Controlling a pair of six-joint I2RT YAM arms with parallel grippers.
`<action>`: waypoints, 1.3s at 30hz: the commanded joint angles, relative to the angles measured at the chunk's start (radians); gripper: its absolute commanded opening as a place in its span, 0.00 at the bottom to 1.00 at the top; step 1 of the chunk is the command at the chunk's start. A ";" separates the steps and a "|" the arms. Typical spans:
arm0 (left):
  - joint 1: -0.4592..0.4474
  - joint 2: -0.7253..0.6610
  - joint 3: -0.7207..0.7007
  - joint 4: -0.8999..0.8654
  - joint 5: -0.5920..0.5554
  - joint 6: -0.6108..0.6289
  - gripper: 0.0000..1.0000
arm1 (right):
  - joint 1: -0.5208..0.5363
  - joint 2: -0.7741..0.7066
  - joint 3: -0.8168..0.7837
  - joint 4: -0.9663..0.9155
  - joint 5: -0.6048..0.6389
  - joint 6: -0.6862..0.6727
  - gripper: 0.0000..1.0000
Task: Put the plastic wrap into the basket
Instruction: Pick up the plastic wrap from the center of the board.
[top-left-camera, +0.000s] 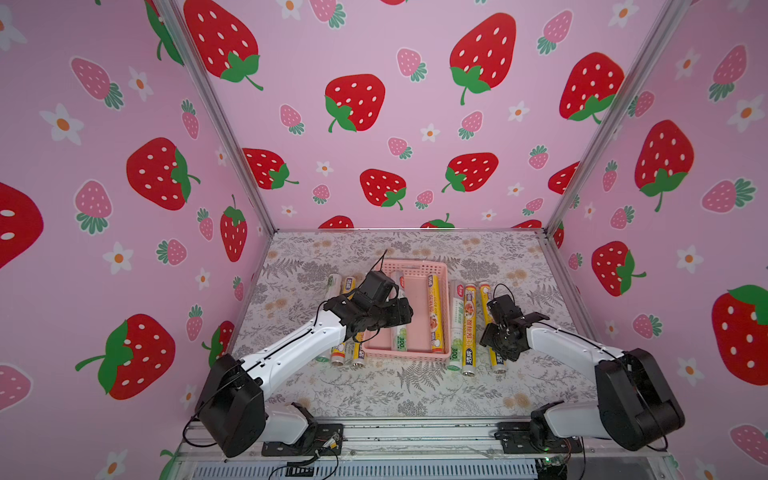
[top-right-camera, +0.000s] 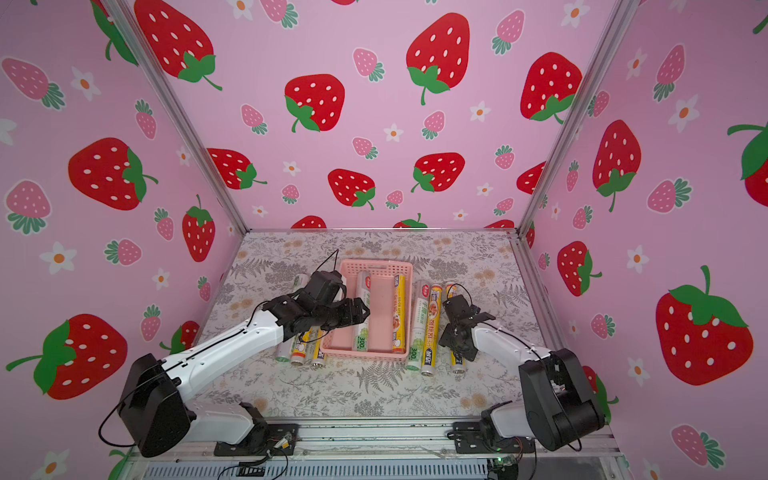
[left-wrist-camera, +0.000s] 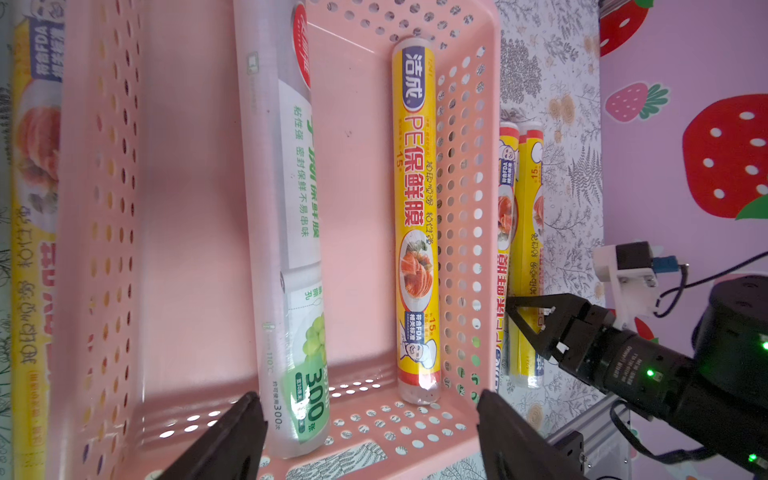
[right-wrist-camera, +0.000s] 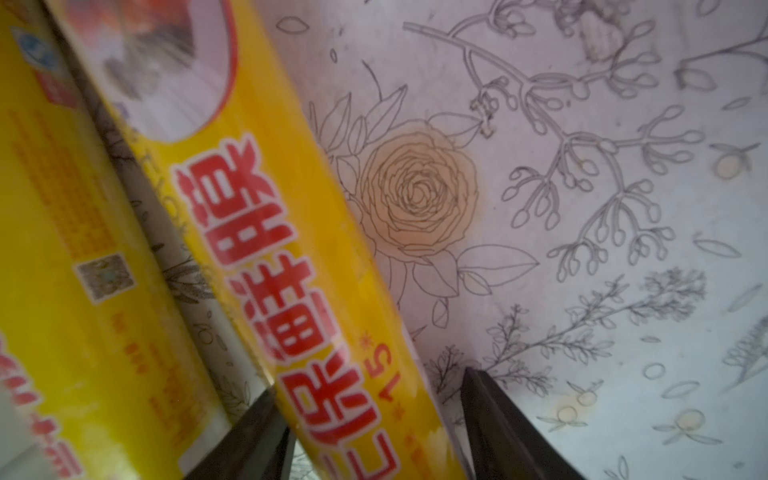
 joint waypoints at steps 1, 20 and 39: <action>-0.008 0.002 0.031 -0.030 -0.019 0.013 0.85 | -0.006 0.034 0.002 0.011 -0.021 -0.020 0.61; -0.019 -0.185 0.047 -0.052 -0.028 0.027 0.86 | -0.006 -0.144 0.024 -0.115 0.040 -0.039 0.27; -0.055 -0.216 0.028 0.063 0.113 -0.054 0.89 | 0.102 -0.282 0.316 -0.348 0.035 -0.003 0.24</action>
